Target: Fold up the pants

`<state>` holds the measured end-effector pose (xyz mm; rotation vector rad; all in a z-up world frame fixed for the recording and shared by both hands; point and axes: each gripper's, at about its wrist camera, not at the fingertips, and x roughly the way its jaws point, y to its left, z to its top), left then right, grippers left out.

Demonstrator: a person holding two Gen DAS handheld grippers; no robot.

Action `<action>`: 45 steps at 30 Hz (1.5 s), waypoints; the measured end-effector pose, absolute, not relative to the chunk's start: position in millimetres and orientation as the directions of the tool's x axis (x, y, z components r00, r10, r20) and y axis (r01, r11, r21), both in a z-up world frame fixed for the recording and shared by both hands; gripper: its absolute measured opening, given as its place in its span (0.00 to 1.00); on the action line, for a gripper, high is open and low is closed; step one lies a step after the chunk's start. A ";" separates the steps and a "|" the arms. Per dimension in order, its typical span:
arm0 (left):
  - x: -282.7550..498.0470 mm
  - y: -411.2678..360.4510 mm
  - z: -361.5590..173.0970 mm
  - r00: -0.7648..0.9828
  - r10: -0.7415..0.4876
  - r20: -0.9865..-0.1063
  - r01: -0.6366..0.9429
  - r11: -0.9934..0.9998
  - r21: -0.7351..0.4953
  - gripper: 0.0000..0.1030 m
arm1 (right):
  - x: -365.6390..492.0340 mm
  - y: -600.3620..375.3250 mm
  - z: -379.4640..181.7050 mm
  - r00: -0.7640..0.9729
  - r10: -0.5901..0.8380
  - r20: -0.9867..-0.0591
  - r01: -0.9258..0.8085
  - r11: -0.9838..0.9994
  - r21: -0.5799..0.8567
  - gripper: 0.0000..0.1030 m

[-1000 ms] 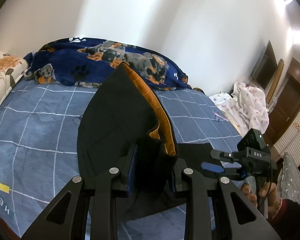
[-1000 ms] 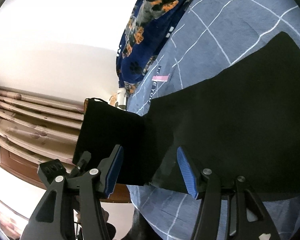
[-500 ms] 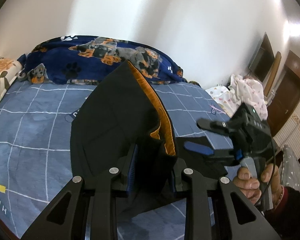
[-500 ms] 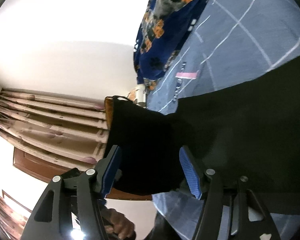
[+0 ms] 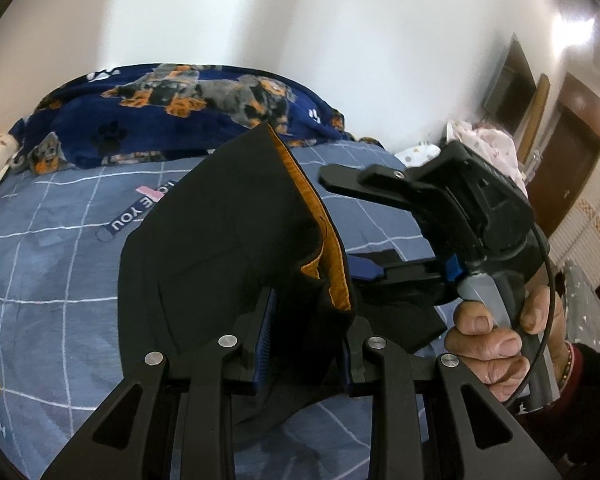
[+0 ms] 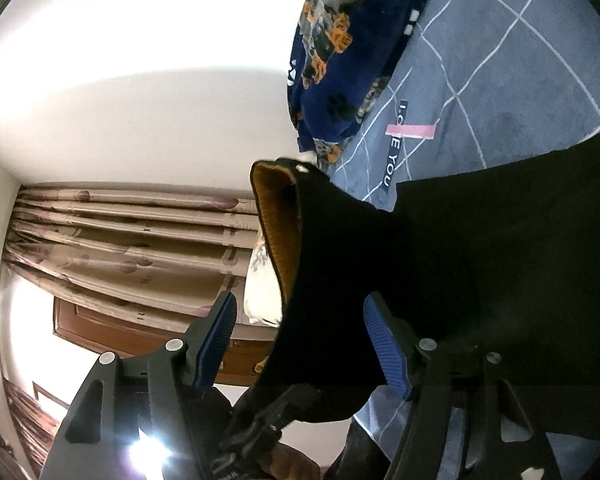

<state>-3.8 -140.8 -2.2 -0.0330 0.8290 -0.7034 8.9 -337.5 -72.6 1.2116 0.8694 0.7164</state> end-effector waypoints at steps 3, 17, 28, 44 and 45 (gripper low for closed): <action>-5.1 -154.2 -8.1 0.442 -0.584 -0.680 0.580 0.765 -0.280 0.27 | 9.0 -339.2 -75.0 0.485 0.849 -0.211 0.006 0.238 0.971 0.62; -21.1 -203.9 -29.9 0.447 -0.510 -0.735 0.675 0.731 -0.097 0.27 | 4.6 -366.0 -104.7 0.465 0.807 -0.365 0.142 0.339 0.930 0.21; -34.8 -198.3 -13.3 0.460 -0.536 -0.708 0.688 0.719 -0.098 0.78 | -16.9 -392.1 -105.3 0.514 0.780 -0.356 0.104 0.355 0.929 0.12; -5.5 -136.6 -8.4 0.519 -0.521 -0.677 0.564 0.804 -0.187 0.83 | -57.6 -478.4 -131.3 0.636 0.676 -0.372 0.214 0.308 0.927 0.12; -4.5 -133.5 -12.0 0.517 -0.515 -0.684 0.555 0.810 -0.189 0.83 | -59.1 -482.3 -131.3 0.642 0.671 -0.370 0.215 0.306 0.927 0.12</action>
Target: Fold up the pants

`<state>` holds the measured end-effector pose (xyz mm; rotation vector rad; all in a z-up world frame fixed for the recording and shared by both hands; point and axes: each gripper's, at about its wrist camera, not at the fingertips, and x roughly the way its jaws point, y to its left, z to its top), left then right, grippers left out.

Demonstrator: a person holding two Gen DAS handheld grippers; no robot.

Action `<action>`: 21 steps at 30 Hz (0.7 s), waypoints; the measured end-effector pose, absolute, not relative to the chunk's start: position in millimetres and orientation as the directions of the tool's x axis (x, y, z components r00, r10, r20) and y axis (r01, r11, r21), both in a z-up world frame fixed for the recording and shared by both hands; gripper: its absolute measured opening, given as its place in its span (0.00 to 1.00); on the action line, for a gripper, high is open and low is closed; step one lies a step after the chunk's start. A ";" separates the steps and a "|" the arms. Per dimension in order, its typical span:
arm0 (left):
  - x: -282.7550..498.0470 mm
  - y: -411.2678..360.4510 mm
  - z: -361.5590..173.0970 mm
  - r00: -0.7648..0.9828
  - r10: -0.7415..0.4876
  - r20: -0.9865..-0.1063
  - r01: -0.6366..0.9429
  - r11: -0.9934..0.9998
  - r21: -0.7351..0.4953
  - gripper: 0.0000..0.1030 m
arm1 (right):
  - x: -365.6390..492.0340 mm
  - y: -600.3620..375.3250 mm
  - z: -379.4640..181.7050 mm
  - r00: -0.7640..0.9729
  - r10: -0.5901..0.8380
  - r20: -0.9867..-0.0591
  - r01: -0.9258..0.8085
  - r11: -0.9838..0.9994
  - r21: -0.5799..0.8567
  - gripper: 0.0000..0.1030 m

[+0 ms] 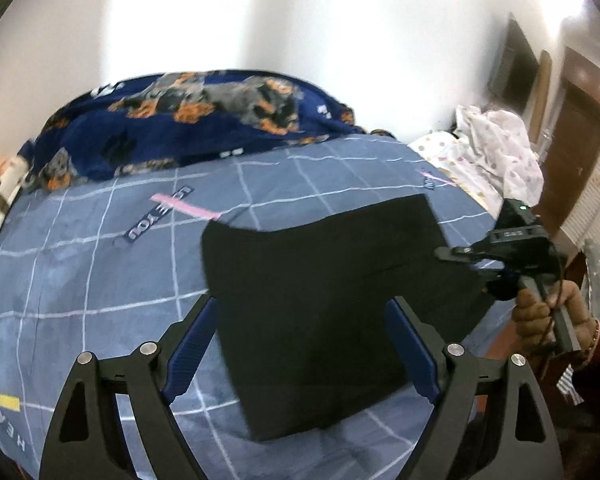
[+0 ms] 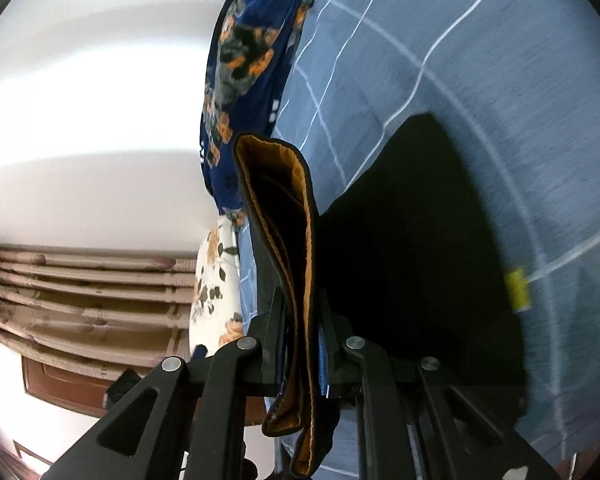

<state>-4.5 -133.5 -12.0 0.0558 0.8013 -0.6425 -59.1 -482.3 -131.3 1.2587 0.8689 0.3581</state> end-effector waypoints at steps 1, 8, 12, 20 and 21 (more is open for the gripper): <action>-3.0 -131.2 -15.4 0.514 -0.509 -0.691 0.549 0.814 -0.191 0.83 | -61.4 -485.3 -131.3 0.646 0.669 -0.369 0.216 0.304 0.928 0.12; 2.3 -130.0 -42.2 0.465 -0.474 -0.747 0.531 0.825 -0.194 0.83 | -67.3 -501.2 -141.7 0.659 0.642 -0.391 0.246 0.308 0.919 0.12; 5.4 -131.9 -53.8 0.442 -0.458 -0.771 0.531 0.826 -0.187 0.83 | -71.5 -510.0 -144.1 0.669 0.625 -0.402 0.257 0.314 0.914 0.12; 6.3 -134.9 -70.2 0.404 -0.451 -0.795 0.541 0.819 -0.190 0.83 | -79.2 -528.5 -150.7 0.694 0.587 -0.418 0.275 0.321 0.906 0.12; 6.3 -134.4 -72.5 0.401 -0.450 -0.798 0.537 0.821 -0.193 0.83 | -79.9 -529.5 -150.6 0.695 0.585 -0.418 0.276 0.320 0.906 0.12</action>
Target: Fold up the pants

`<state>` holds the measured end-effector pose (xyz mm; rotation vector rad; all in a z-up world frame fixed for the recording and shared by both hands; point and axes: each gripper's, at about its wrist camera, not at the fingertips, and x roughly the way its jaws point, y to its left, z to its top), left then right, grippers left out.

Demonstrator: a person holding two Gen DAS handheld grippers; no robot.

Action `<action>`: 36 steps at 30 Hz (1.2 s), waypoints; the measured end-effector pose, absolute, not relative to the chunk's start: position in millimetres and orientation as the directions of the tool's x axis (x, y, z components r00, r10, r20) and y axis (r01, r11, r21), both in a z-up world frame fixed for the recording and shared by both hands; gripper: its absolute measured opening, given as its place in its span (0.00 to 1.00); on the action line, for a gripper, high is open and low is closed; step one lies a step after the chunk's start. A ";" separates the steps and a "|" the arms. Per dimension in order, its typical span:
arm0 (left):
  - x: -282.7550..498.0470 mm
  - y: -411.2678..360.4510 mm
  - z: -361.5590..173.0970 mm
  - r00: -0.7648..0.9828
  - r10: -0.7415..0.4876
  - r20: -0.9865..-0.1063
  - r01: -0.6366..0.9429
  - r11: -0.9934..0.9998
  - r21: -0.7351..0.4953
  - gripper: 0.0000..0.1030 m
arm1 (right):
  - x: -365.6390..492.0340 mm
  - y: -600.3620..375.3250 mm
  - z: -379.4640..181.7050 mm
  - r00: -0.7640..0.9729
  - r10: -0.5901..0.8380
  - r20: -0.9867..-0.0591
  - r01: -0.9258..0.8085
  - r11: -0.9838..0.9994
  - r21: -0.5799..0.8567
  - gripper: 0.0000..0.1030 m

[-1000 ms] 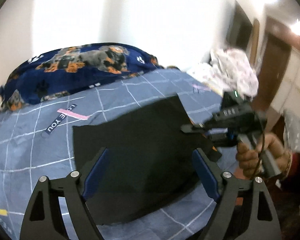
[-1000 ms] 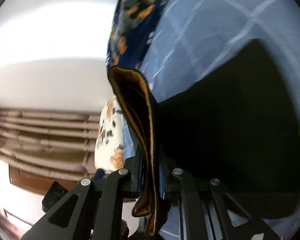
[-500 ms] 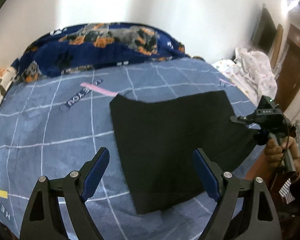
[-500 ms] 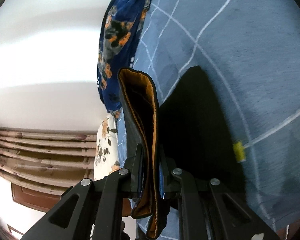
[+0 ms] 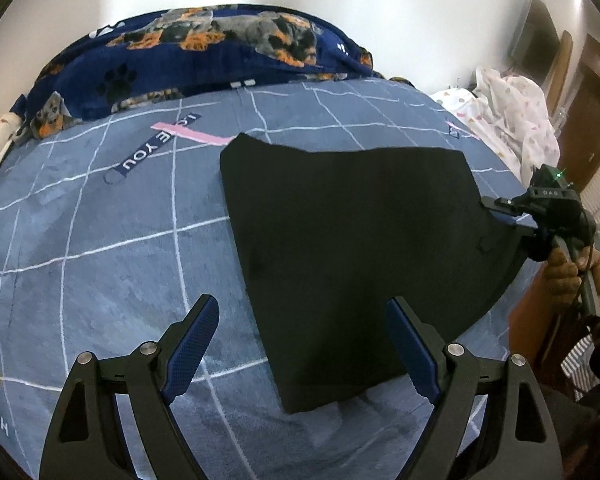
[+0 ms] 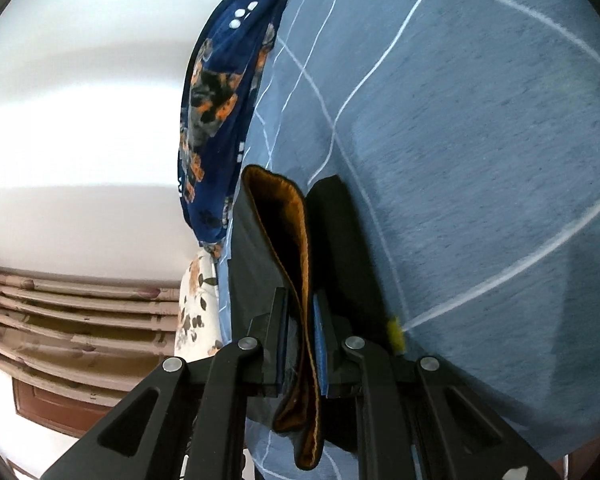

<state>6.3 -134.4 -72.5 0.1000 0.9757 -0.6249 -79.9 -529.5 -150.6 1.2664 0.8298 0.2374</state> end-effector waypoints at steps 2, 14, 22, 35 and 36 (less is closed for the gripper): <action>8.8 -131.9 -75.1 0.397 -0.450 -0.800 0.531 0.823 -0.200 0.83 | -80.9 -529.7 -149.1 0.696 0.585 -0.417 0.270 0.326 0.906 0.11; 17.2 -123.0 -87.8 0.363 -0.452 -0.815 0.486 0.838 -0.248 0.83 | -76.7 -524.2 -142.6 0.680 0.577 -0.453 0.284 0.362 0.888 0.10; 15.1 -130.5 -83.4 0.362 -0.465 -0.808 0.513 0.823 -0.244 0.83 | -78.2 -527.0 -121.7 0.699 0.537 -0.472 0.254 0.431 0.866 0.07; 15.2 -132.9 -78.4 0.339 -0.498 -0.798 0.530 0.802 -0.275 0.83 | -131.4 -545.5 -101.0 0.743 0.586 -0.322 0.241 0.215 0.947 0.13; 15.6 -132.7 -77.4 0.339 -0.504 -0.794 0.530 0.800 -0.281 0.83 | -137.2 -538.2 -97.7 0.722 0.603 -0.340 0.252 0.227 0.941 0.13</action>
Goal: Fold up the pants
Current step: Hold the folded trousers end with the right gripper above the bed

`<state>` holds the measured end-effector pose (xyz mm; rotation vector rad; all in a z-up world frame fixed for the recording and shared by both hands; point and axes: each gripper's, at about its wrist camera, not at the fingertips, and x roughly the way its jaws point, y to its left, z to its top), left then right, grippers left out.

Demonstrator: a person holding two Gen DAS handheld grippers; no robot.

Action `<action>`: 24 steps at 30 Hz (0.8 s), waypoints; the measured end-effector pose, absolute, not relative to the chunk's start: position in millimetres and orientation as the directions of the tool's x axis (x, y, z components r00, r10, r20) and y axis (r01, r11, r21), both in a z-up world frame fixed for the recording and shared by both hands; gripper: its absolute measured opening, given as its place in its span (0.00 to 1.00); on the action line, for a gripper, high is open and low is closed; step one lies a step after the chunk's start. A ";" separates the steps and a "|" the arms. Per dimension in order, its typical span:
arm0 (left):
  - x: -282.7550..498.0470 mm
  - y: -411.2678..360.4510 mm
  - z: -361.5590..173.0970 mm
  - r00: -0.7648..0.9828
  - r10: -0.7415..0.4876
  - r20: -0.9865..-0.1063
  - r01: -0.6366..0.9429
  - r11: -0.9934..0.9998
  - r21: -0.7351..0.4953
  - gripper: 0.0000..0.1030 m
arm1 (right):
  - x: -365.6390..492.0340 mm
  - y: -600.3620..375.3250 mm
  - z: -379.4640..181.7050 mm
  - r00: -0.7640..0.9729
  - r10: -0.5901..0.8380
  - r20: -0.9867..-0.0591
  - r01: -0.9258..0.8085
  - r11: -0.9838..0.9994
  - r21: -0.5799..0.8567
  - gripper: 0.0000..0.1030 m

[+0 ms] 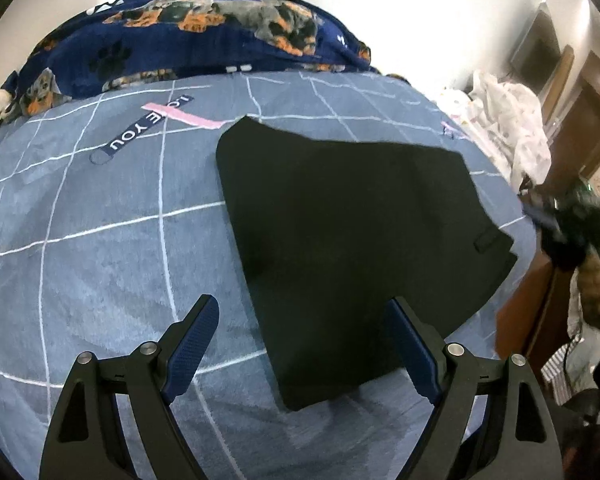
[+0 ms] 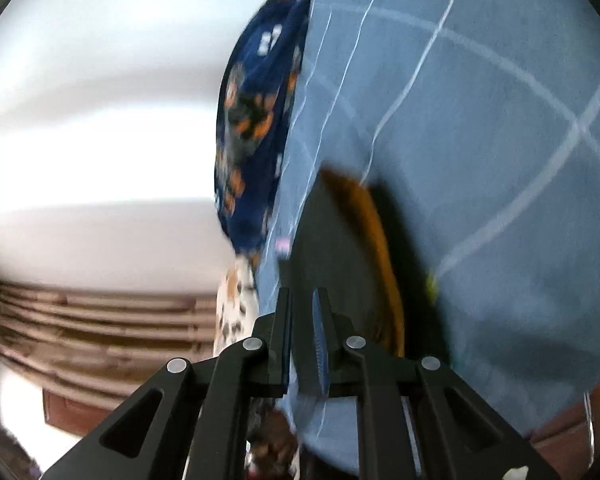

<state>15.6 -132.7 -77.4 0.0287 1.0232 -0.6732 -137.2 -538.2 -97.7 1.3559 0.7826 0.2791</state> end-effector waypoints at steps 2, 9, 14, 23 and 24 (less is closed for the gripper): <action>15.7 -132.8 -75.9 0.336 -0.518 -0.787 0.529 0.795 -0.297 0.83 | -145.9 -525.2 -99.9 0.681 0.632 -0.369 0.288 0.233 0.929 0.13; 10.5 -134.4 -75.2 0.322 -0.527 -0.787 0.549 0.781 -0.299 0.83 | -151.4 -504.3 -135.2 0.655 0.632 -0.414 0.393 0.183 0.901 0.21; 11.1 -130.2 -76.6 0.323 -0.537 -0.780 0.534 0.784 -0.318 0.83 | -148.8 -506.1 -141.4 0.654 0.612 -0.444 0.430 0.182 0.884 0.24; 13.7 -126.5 -77.9 0.316 -0.534 -0.784 0.510 0.793 -0.334 0.83 | -133.7 -505.2 -127.7 0.691 0.525 -0.498 0.407 0.286 0.867 0.10; 14.0 -125.3 -76.2 0.320 -0.539 -0.779 0.508 0.792 -0.339 0.83 | -135.6 -503.7 -119.4 0.699 0.517 -0.493 0.388 0.305 0.870 0.10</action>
